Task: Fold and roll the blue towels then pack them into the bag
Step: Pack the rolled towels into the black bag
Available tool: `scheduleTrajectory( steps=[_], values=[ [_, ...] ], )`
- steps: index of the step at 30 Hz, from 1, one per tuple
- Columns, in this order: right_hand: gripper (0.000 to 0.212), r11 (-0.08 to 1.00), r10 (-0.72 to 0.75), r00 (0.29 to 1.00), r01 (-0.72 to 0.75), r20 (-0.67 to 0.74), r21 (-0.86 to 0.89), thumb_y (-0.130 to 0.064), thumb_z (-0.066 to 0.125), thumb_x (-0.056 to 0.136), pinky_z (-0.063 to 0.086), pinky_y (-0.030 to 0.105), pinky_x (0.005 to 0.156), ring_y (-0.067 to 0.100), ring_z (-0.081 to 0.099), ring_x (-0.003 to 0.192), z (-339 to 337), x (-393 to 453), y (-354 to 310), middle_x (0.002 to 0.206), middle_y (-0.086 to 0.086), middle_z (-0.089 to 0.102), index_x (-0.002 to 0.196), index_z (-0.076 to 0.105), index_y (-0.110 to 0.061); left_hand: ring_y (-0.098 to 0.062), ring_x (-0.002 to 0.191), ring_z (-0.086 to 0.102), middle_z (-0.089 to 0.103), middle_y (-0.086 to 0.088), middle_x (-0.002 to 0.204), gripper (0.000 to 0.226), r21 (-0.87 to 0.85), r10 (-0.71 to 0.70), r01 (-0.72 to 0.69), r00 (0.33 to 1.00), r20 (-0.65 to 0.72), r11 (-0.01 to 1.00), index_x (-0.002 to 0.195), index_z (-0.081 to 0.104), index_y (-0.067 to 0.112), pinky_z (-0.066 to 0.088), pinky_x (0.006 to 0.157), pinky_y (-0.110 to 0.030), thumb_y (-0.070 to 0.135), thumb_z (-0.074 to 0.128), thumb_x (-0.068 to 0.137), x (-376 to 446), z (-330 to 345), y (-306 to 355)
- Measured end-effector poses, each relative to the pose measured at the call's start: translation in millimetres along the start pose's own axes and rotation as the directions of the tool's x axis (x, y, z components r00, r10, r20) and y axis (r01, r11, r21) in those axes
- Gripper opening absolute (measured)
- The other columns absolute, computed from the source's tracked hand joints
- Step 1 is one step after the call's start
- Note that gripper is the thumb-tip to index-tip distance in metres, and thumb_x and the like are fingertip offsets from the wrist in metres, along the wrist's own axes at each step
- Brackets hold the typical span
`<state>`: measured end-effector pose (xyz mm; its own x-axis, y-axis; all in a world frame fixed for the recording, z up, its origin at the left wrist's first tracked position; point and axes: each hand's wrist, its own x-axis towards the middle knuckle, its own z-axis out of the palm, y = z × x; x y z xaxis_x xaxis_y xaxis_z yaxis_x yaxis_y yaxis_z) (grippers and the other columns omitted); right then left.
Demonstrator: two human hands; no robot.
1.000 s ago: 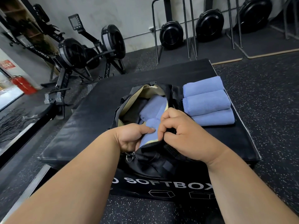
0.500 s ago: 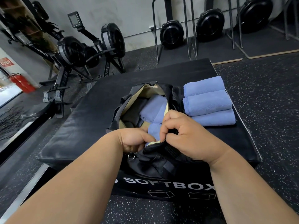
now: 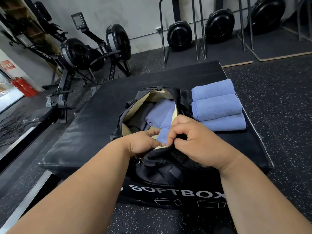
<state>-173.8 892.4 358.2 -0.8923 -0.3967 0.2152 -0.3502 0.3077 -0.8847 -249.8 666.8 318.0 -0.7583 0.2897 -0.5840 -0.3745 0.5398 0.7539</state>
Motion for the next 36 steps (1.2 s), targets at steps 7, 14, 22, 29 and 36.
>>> scheduleTrajectory(
  steps=[7, 14, 22, 29, 36],
  values=[
    [0.039, 1.0, 0.0, 1.0, 0.0, -0.003, 0.004, 0.003, 0.059, 0.083, 0.037, 0.012, 0.071, 0.007, 0.056, 0.083, -1.0, -0.7, 2.0, 0.095, -0.01, 0.057, 0.072, 0.075, -0.031, -0.019, 0.091, 0.074, 0.08, -0.006, 0.105, 0.052, 0.142, -0.035, 0.038, 0.999, -0.02, 0.989, 0.127, 0.068, 0.022, 0.059, 0.092, -0.037, 0.022, 0.08, 0.077, -11.1, 5.1, 6.2],
    [0.039, 1.0, 0.001, 1.0, -0.001, -0.01, 0.007, 0.003, 0.059, 0.083, 0.039, 0.011, 0.074, 0.005, 0.057, 0.084, -1.6, -3.3, 1.6, 0.095, -0.013, 0.058, 0.074, 0.076, -0.03, -0.022, 0.107, 0.073, 0.075, -0.002, 0.119, 0.084, 0.207, -0.047, 0.104, 0.963, -0.265, 0.973, 0.143, 0.058, 0.021, 0.058, 0.102, -0.046, 0.033, 0.088, 0.066, -6.2, -4.6, -0.8],
    [0.039, 1.0, 0.023, 1.0, -0.023, -0.01, 0.005, 0.0, 0.06, 0.085, 0.038, 0.013, 0.074, 0.008, 0.059, 0.089, -0.1, -3.4, 6.1, 0.097, -0.013, 0.058, 0.077, 0.078, -0.034, -0.026, 0.102, 0.066, 0.069, -0.011, 0.121, 0.049, 0.577, 0.012, 0.202, 0.939, -0.345, 0.791, 0.149, 0.055, 0.009, 0.048, 0.08, -0.023, 0.003, 0.052, 0.1, -22.0, -3.5, 17.6],
    [0.037, 0.999, 0.035, 0.999, -0.035, -0.016, 0.023, 0.0, 0.06, 0.085, 0.038, 0.014, 0.07, 0.007, 0.057, 0.081, -2.5, -6.4, 8.5, 0.095, -0.012, 0.057, 0.077, 0.077, -0.032, -0.028, 0.097, 0.068, 0.072, -0.003, 0.113, 0.05, 0.517, 0.087, 0.137, 0.918, -0.386, 0.845, 0.136, 0.065, 0.024, 0.05, 0.078, -0.029, 0.004, 0.049, 0.093, -6.3, -10.9, 22.6],
    [0.038, 0.997, 0.042, 0.999, -0.041, -0.016, 0.064, 0.0, 0.06, 0.085, 0.037, 0.015, 0.07, 0.009, 0.055, 0.078, -5.8, -6.8, 11.7, 0.096, -0.01, 0.057, 0.078, 0.078, -0.032, -0.017, 0.088, 0.066, 0.065, -0.001, 0.117, 0.062, 0.443, 0.195, 0.053, 0.846, -0.496, 0.895, 0.15, 0.051, 0.024, 0.053, 0.073, -0.027, 0.007, 0.058, 0.091, 16.9, -18.2, 37.1]
  ],
)
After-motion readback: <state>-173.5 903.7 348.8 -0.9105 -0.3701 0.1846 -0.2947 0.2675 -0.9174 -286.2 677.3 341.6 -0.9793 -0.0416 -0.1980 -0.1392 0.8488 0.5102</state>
